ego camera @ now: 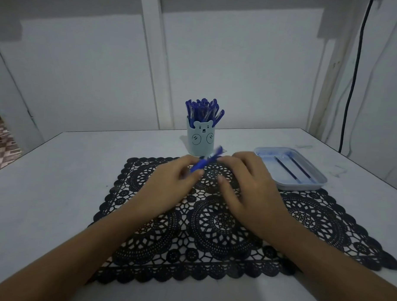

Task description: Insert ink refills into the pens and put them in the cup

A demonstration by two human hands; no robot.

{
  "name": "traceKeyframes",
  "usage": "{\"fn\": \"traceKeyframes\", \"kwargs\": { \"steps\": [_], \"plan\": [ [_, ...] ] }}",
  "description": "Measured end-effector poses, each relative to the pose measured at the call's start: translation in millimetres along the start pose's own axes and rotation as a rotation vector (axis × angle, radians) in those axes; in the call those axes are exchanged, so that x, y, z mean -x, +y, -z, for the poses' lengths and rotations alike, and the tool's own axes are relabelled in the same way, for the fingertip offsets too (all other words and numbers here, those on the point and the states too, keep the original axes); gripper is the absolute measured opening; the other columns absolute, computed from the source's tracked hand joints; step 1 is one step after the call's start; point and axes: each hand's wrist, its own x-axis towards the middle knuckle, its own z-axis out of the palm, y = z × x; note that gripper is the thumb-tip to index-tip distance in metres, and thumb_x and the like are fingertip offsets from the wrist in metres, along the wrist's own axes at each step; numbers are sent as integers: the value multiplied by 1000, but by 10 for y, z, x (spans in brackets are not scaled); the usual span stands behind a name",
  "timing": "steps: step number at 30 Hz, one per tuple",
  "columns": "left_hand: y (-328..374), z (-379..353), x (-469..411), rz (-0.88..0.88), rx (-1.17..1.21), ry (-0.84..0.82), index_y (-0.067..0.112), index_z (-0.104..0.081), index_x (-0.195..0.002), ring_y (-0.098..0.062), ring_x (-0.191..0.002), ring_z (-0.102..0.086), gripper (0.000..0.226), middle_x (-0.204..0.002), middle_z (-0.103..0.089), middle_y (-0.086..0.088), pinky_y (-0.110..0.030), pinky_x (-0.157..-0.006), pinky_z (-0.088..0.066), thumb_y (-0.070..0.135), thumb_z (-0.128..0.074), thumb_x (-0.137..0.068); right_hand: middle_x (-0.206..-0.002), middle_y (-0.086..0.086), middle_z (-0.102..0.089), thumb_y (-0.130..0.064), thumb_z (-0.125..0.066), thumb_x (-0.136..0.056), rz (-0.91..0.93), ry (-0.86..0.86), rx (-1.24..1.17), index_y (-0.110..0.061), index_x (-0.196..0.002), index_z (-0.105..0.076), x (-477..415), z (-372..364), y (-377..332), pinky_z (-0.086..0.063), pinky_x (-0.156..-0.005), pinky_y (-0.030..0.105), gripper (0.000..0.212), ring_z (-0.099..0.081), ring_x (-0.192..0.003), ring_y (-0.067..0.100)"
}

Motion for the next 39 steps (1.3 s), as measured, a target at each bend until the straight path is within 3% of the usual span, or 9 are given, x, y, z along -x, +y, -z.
{"fn": "traceKeyframes", "kwargs": {
  "steps": [3,11,16,21,25,28,31,36,39],
  "plan": [
    [-30,-18,61,-188,-311,-112,24,-59,-109,-1,-73,-47,22,-84,-53,10,-16,-67,-37,32,-49,-91,-107,9,-58,-29,-47,-86,157,-78,140,-9,-111,-58,31,-19,26,-46,-78,35,34,-56,-96,23],
    [-145,-89,114,-362,-430,-211,17,-59,-104,-6,-78,-46,24,-87,-53,7,-14,-71,-31,31,-42,-95,-73,2,-55,-13,-46,-79,318,-427,214,-11,-90,-54,83,-141,163,-43,-50,28,14,-51,-60,18],
    [-216,-123,148,-467,-477,-221,15,-62,-90,-10,-60,-54,36,-72,-60,5,-23,-55,-45,36,-33,-91,-55,-7,-49,-28,-35,-85,339,-464,214,-20,-83,-41,94,-66,117,-23,-37,21,10,-39,-40,10],
    [-279,-126,157,-506,-521,-178,16,-63,-90,-8,-59,-54,33,-72,-60,6,-20,-53,-44,34,-35,-90,-44,-5,-48,-44,-31,-92,285,-472,203,-24,-86,-56,104,-39,198,-29,-32,20,33,-40,-33,12],
    [-296,-109,170,-444,-534,-165,18,-63,-88,-4,-54,-53,33,-69,-59,10,-14,-47,-40,34,-35,-89,-79,-10,-61,-61,-15,-86,113,-514,199,-26,-109,-54,62,-40,165,-34,-49,17,57,-56,-66,9],
    [-330,-81,191,-370,-512,-158,19,-63,-88,-2,-52,-52,32,-68,-59,12,-5,-44,-28,35,-35,-88,-116,-7,-48,-61,4,-80,-27,-558,149,-26,-131,-41,93,-54,232,-32,-85,29,76,-40,-105,11],
    [-333,-80,204,-345,-506,-151,19,-62,-90,-2,-53,-52,31,-70,-59,13,-2,-47,-18,35,-35,-88,-127,-12,-41,-59,5,-80,-34,-597,125,-30,-135,-36,89,-47,240,-25,-89,31,75,-33,-114,9],
    [-307,-120,208,-400,-516,-129,18,-60,-93,-5,-48,-52,31,-69,-59,10,-13,-37,-31,36,-34,-90,-71,-14,-48,-61,-4,-79,-85,-545,15,-28,-82,-52,30,-66,160,-24,-75,30,58,-41,-73,4],
    [-314,-117,214,-433,-507,-131,19,-59,-94,-6,-46,-51,30,-68,-59,11,-19,-35,-36,36,-33,-91,-60,-13,-46,-50,-31,-91,-117,-536,-186,-22,-75,-54,37,-60,181,-27,-65,18,40,-45,-62,2]
  ]
}}
